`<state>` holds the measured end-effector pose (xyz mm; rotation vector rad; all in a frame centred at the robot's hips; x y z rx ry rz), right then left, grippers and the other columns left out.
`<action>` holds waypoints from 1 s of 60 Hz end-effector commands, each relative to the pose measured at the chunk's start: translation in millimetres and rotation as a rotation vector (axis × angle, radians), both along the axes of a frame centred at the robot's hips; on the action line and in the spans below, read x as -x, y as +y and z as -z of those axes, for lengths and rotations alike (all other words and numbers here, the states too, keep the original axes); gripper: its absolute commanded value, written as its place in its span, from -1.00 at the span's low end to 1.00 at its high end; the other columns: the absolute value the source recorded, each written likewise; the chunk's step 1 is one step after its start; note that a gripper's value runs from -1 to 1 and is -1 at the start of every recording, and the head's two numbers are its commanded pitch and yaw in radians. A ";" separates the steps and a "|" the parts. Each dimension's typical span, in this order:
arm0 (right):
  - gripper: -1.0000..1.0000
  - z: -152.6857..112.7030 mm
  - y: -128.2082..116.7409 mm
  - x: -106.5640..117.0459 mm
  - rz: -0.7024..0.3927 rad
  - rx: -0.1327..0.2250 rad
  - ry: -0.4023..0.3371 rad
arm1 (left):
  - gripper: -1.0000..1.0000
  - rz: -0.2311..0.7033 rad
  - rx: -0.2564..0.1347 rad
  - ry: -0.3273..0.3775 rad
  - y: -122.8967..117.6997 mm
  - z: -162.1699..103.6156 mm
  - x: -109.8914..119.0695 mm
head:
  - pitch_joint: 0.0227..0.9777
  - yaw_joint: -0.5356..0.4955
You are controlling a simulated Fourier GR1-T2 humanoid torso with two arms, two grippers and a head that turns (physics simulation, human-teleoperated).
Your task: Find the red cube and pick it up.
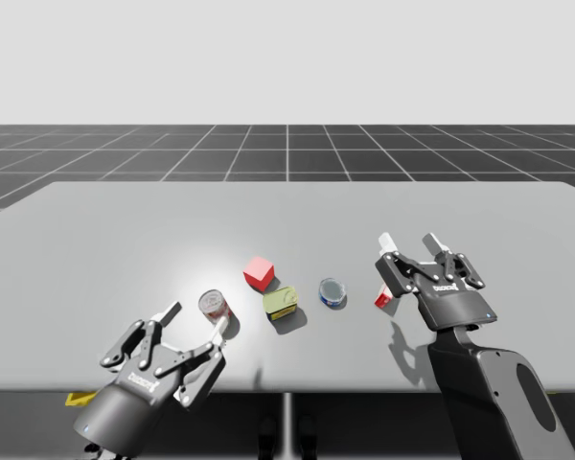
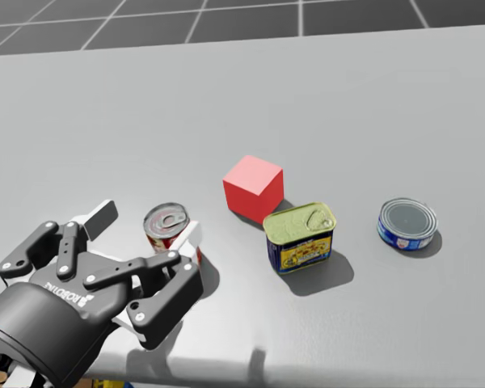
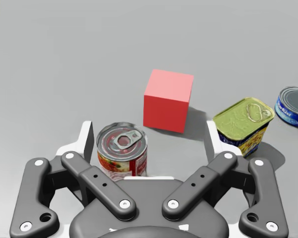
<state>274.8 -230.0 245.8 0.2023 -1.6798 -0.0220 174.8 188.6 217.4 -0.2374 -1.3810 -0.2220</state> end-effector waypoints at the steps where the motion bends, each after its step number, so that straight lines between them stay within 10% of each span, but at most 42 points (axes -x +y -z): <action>1: -1.00 0.2 -0.3 0.0 0.001 0.001 0.000 | -1.00 0.055 -0.001 0.066 -12.7 26.6 26.0 | 0.66 0.33; 60: -1.00 -0.4 -0.7 0.3 0.000 0.000 -0.002 | -1.00 0.056 0.014 0.207 -43.3 73.9 -46.8 | 0.68 0.31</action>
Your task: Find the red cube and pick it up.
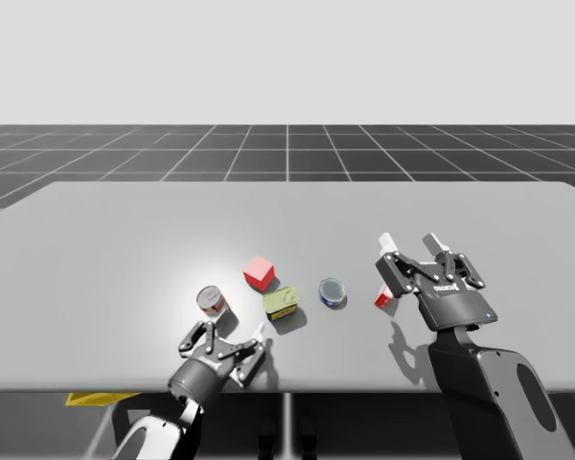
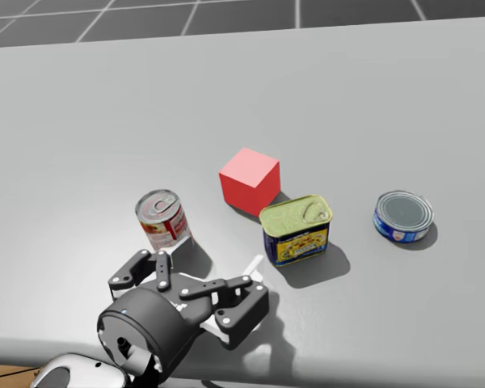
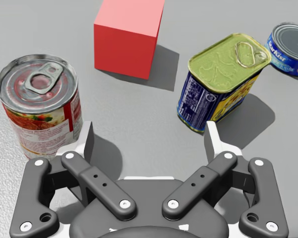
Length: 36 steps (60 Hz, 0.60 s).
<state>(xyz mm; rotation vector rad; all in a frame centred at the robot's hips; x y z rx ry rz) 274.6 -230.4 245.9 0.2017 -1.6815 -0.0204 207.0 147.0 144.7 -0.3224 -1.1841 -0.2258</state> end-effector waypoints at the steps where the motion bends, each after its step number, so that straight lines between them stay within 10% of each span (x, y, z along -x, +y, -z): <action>1: -1.00 -0.3 -0.3 0.1 0.000 -0.002 0.000 | -1.00 -0.007 -0.019 0.011 -2.0 1.0 -15.5 | 0.68 0.31; 36: -1.00 -1.4 -2.9 -0.6 0.006 -0.006 -0.002 | -1.00 -0.022 -0.077 -0.002 -16.3 -3.6 -51.8 | 0.68 0.29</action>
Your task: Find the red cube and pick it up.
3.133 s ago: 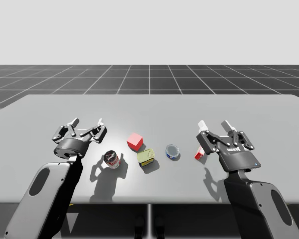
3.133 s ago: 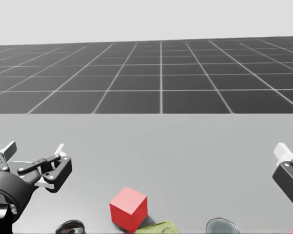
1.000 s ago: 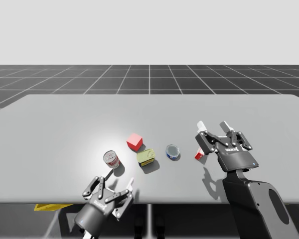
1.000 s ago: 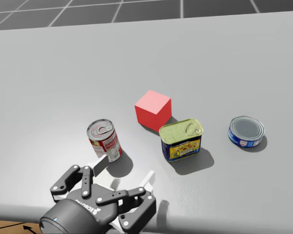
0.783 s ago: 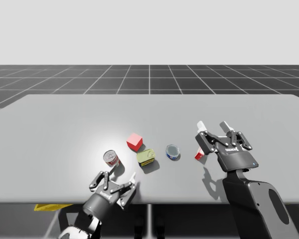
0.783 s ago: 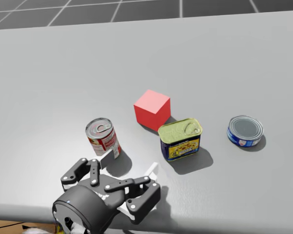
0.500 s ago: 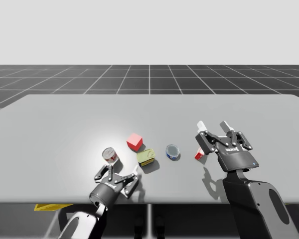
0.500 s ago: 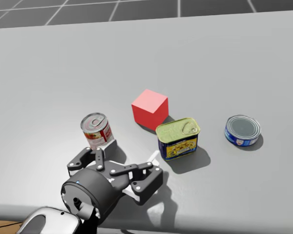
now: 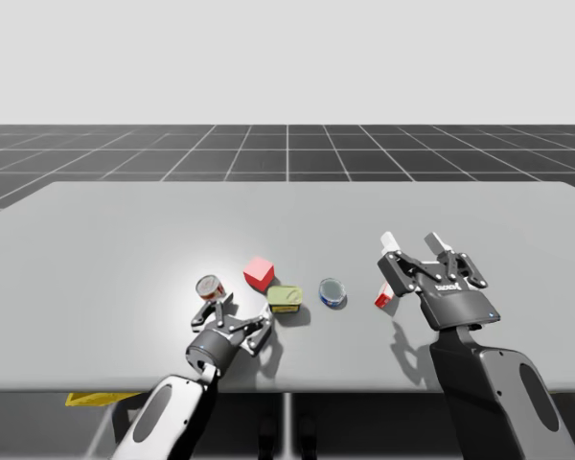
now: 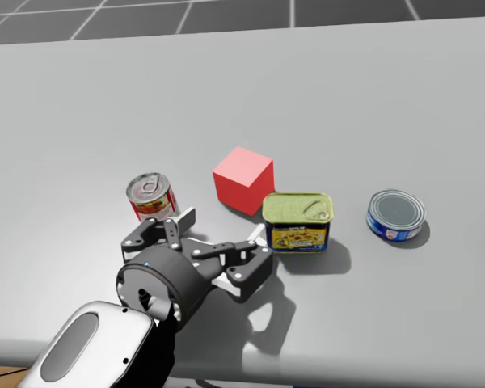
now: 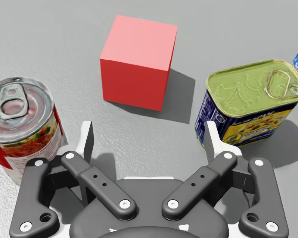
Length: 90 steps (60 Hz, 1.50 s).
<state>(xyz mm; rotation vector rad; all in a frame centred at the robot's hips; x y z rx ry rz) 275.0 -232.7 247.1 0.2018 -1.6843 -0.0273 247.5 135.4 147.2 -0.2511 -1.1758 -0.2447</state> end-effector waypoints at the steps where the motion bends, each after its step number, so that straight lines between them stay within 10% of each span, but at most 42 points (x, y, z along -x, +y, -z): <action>1: -1.00 -0.2 -0.8 -0.3 0.001 -0.001 0.000 | -1.00 -0.001 -0.013 -0.002 -5.3 -1.6 -12.9 | 0.68 0.29; 59: -1.00 -0.8 -4.3 -1.2 0.007 -0.004 0.000 | -1.00 -0.035 -0.081 0.016 -19.9 8.3 -74.5 | 0.69 0.26; 62: -1.00 -0.6 -4.2 -0.9 0.008 -0.004 0.000 | -0.58 -0.036 -0.087 0.017 -19.8 10.4 -72.9 | 0.69 0.25; 63: -1.00 -0.7 -4.3 -1.0 0.008 -0.004 -0.001 | 0.06 -0.038 -0.088 0.019 -19.7 11.3 -72.1 | 0.69 0.25; 64: -1.00 -0.7 -4.3 -1.0 0.007 -0.004 -0.001 | 0.06 -0.035 -0.086 0.025 -19.6 12.3 -71.3 | 0.69 0.25; 65: -1.00 -0.7 -4.3 -0.9 0.008 -0.005 -0.001 | 0.81 -0.028 -0.083 0.029 -19.4 13.0 -70.2 | 0.69 0.25; 90: -1.00 -0.9 -5.5 -1.8 0.012 -0.006 -0.001 | 1.00 0.010 -0.080 0.047 -20.9 17.6 -62.2 | 0.30 0.28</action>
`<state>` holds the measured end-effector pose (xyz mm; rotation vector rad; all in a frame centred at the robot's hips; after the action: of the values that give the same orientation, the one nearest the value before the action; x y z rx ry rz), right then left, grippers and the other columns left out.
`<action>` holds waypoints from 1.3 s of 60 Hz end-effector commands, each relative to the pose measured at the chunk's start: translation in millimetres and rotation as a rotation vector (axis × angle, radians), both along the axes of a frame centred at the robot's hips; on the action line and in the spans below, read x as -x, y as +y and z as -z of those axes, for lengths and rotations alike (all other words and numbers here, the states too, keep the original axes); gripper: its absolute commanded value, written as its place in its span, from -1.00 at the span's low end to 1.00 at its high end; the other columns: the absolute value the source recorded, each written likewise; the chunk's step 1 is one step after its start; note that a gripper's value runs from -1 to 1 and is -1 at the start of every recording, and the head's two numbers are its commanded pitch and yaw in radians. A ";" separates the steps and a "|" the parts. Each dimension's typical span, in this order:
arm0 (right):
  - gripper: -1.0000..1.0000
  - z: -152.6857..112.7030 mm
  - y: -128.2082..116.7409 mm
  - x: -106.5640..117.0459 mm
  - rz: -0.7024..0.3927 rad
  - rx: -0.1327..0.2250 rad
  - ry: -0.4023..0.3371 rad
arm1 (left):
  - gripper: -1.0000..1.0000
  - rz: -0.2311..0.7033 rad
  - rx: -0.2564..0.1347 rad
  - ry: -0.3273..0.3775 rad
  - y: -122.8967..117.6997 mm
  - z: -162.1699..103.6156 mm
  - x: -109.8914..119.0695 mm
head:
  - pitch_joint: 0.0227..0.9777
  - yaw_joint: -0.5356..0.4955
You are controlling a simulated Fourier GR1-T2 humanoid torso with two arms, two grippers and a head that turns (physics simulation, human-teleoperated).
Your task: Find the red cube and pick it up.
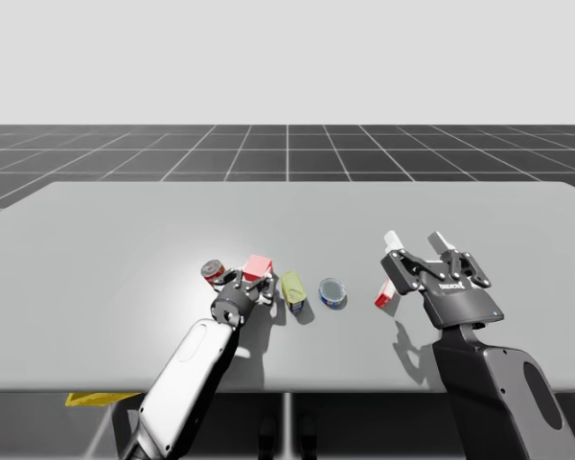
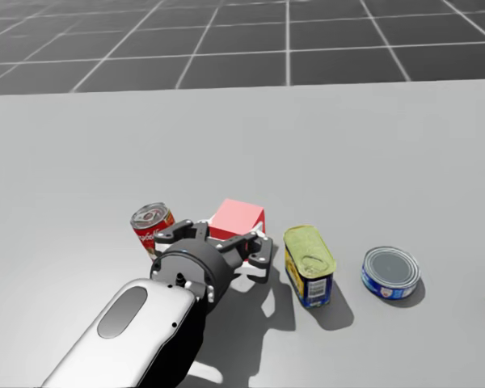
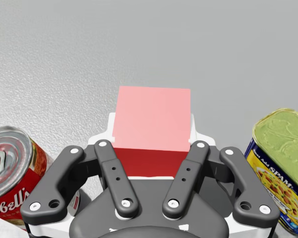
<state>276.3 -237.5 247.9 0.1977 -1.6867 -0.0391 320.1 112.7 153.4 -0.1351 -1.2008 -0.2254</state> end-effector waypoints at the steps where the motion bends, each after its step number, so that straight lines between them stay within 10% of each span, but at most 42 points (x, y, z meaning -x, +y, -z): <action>1: -1.00 -0.1 -0.9 -0.5 0.002 -0.001 0.000 | 1.00 0.085 -0.003 0.080 1.7 24.1 10.4 | 0.28 0.28; 29: -1.00 0.4 -2.6 -0.9 0.004 0.000 0.001 | 1.00 0.100 0.000 0.078 -1.7 21.3 10.7 | -0.15 0.25; 78: -1.00 1.6 -3.6 -2.5 0.009 0.008 0.005 | 0.99 0.158 -0.080 -0.250 13.8 -127.1 -3.8 | -0.19 0.27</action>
<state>278.6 -241.1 246.7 0.1850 -1.6837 -0.0411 318.5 135.0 244.9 -0.0631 -1.3576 -0.3462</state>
